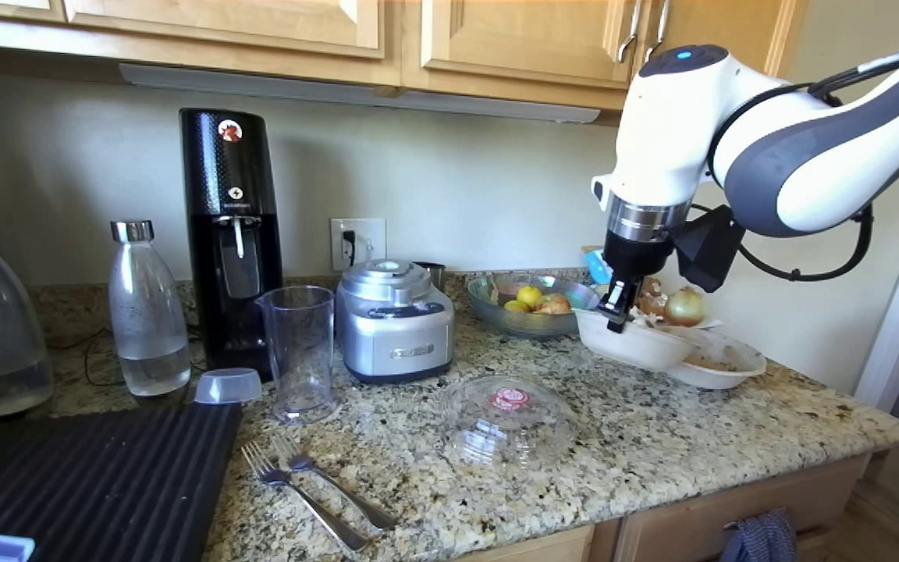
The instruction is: Separate the bowls from each other
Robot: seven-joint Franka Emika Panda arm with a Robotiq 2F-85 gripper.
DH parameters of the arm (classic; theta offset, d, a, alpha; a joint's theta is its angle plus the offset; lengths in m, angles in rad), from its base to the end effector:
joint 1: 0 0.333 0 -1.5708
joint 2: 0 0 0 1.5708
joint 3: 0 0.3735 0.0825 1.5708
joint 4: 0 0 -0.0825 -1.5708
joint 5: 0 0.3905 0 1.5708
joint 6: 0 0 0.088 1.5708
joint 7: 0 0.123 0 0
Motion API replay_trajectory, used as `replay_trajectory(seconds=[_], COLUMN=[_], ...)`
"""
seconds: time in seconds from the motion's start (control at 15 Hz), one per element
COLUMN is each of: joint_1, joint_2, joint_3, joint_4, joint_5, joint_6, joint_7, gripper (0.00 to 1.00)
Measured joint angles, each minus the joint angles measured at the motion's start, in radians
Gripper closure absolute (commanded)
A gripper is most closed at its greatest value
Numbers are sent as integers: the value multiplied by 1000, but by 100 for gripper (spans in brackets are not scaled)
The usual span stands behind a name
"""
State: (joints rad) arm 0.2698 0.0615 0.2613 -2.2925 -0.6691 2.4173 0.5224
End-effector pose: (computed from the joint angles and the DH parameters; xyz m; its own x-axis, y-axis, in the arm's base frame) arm 0.4693 0.2635 0.3698 0.8446 0.5053 0.1772 0.4105 -0.8234 0.3918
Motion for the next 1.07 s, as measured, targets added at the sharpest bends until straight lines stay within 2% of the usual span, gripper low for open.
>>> replay_trajectory(seconds=[0.33, 0.6, 0.93, 1.0, 1.07], joint_1=[1, 0, 2, 2, 2], joint_2=[9, 51, 129, 143, 153], joint_3=[-5, -18, -48, -55, -61], joint_4=[-45, -70, -72, -72, -72], joint_5=[81, 79, 47, 46, 46], joint_6=[19, 74, 201, 221, 237], joint_7=[-57, -60, -60, -60, -60], gripper=[93, 93, 94, 68, 69])
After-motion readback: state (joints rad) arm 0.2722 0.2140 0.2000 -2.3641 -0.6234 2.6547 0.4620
